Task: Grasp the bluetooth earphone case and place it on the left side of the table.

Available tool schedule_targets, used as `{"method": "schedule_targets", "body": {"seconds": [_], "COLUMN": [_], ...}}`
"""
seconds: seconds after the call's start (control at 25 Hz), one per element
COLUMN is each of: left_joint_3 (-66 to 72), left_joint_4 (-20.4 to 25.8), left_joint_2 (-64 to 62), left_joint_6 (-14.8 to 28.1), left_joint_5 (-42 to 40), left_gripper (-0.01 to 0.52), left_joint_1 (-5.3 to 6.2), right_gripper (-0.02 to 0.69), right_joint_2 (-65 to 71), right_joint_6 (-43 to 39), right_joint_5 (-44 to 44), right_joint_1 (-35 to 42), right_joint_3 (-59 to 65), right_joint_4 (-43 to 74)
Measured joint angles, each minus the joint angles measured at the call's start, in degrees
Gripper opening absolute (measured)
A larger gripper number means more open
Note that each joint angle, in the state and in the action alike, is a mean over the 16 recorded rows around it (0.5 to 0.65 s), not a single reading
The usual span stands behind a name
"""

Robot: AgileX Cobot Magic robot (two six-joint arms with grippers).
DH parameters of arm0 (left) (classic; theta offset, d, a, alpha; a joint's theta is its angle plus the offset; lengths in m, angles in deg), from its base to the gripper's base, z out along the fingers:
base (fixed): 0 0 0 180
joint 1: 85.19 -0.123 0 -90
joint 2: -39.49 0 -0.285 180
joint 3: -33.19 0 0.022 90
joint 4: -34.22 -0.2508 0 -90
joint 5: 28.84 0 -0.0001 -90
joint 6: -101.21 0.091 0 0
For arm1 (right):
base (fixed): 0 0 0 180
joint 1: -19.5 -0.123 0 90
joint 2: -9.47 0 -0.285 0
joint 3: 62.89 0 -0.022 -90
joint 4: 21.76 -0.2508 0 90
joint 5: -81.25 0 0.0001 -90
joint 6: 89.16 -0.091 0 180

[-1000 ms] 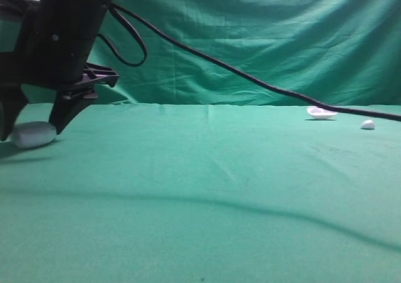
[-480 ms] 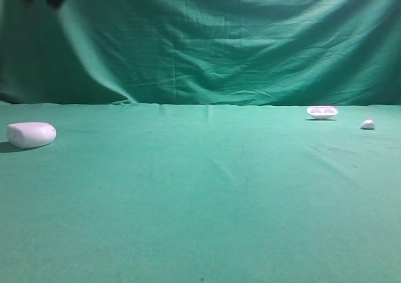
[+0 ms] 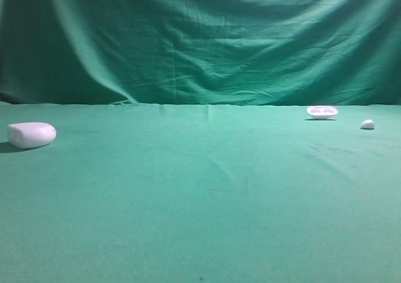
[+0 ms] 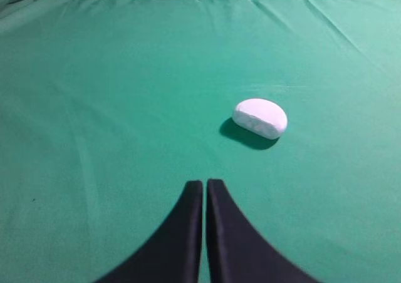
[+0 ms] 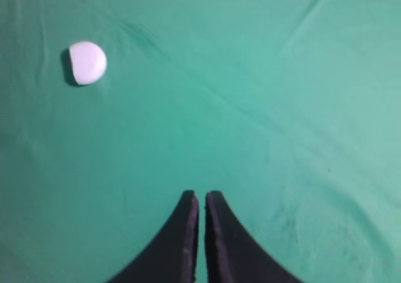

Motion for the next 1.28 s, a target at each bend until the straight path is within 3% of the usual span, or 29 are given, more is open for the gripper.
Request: {"method": "schedule_targets", "body": {"seconds": [0.28,0.76,1.28], "left_joint_3": [0.00,0.00,0.00], "left_joint_4": [0.00,0.00,0.00], "left_joint_2": [0.00,0.00,0.00], "left_joint_6": [0.00,0.00,0.00], "left_joint_5": [0.00,0.00,0.00], "left_gripper": [0.000,0.000,0.000], "left_joint_1": [0.00,0.00,0.00], "right_gripper": [0.000,0.000,0.000], "right_joint_2": [-17.84,-42.95,-69.46], "right_joint_6": [-0.10,-1.24,-3.99], "right_joint_5": [-6.03,-4.90,-33.01], "right_joint_1": [1.35,2.81,22.45], "right_joint_3": [17.64,35.04,66.82], "right_joint_4": [-0.31,1.83,5.00]}}
